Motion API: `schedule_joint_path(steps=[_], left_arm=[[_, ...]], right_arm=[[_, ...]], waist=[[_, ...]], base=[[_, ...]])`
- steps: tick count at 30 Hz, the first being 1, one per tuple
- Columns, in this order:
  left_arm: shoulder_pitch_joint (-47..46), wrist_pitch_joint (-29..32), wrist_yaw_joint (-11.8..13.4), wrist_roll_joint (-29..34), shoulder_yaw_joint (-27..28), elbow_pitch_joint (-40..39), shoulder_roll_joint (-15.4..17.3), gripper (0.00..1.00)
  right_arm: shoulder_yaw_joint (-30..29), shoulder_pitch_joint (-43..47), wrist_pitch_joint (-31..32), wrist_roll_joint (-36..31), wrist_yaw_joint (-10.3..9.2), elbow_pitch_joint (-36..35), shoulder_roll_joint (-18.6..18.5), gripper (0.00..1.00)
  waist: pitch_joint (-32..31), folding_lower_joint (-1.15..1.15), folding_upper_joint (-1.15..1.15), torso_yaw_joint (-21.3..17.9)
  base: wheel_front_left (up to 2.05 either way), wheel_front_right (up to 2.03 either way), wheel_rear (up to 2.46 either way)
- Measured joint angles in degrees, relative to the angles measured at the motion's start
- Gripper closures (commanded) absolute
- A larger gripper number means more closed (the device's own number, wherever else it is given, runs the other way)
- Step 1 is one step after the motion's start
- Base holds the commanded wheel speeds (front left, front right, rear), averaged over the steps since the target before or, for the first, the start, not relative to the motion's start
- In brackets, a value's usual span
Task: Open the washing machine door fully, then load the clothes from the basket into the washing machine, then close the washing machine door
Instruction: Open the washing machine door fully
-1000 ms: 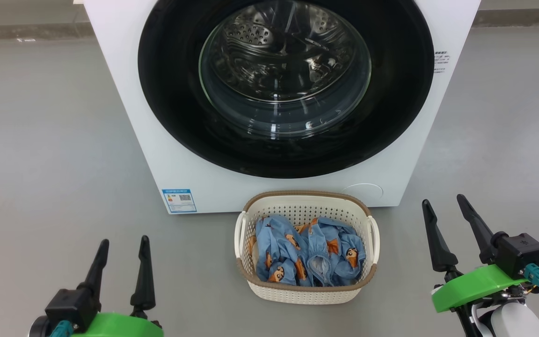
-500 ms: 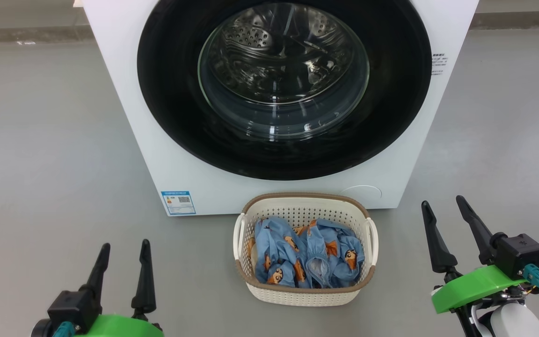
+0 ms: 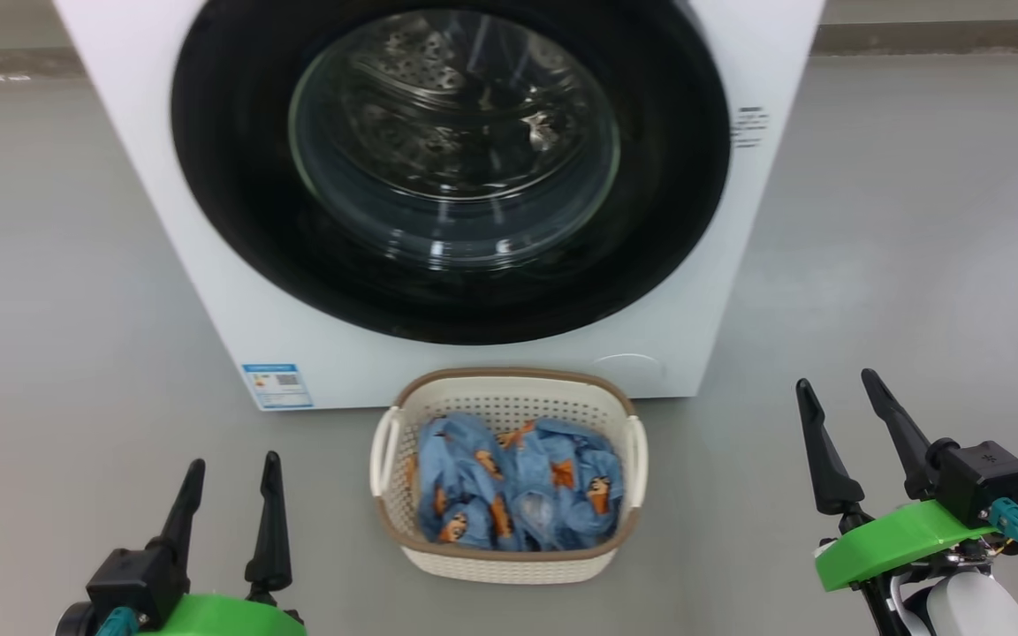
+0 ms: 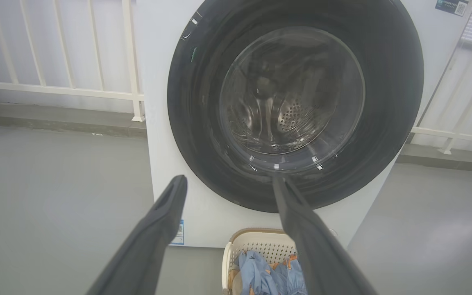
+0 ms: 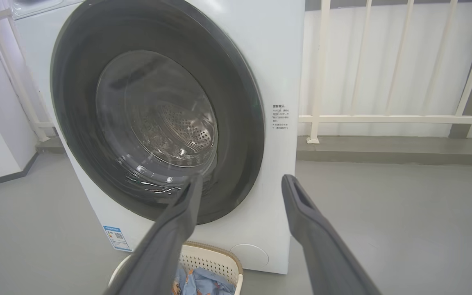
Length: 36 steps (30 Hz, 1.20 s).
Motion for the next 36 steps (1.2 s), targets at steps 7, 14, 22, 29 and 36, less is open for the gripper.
schedule_joint_path(steps=[7, 14, 22, 29, 36], left_arm=[[-0.01, 0.0, -0.18, -0.47, 0.52, -0.32, -0.03, 0.0], [-0.01, 0.0, -0.23, -0.58, 0.49, -0.36, -0.07, 0.0], [0.0, 0.0, -0.23, -0.58, 0.52, -0.59, -0.05, 0.0], [0.0, 0.0, -0.23, -0.58, 0.54, -0.73, -0.04, 0.0], [0.0, 0.0, -0.23, -0.58, 0.54, -1.03, -0.04, 0.0]], right_arm=[[-0.23, 0.0, 0.0, 0.19, 0.0, -0.02, 0.0, 0.0], [-0.38, 0.0, 0.0, 0.2, 0.0, -0.03, -0.01, 0.0], [-0.42, 0.0, 0.0, 0.19, 0.0, -0.01, 0.03, 0.0], [-0.43, 0.0, 0.0, 0.19, 0.0, 0.1, 0.07, 0.0], [-0.54, 0.0, 0.0, 0.2, 0.0, 0.34, 0.08, 0.0]], waist=[[0.29, 0.0, 0.0, 0.05], [0.48, 0.0, 0.0, 0.1], [0.52, 0.0, 0.0, 0.11], [0.48, 0.0, 0.0, 0.0], [0.58, 0.0, 0.0, -0.03]], base=[[1.16, 1.16, -2.32], [0.68, 0.68, -1.35], [0.13, 0.13, -0.26], [0.0, 0.0, 0.0], [0.0, 0.0, 0.0]])
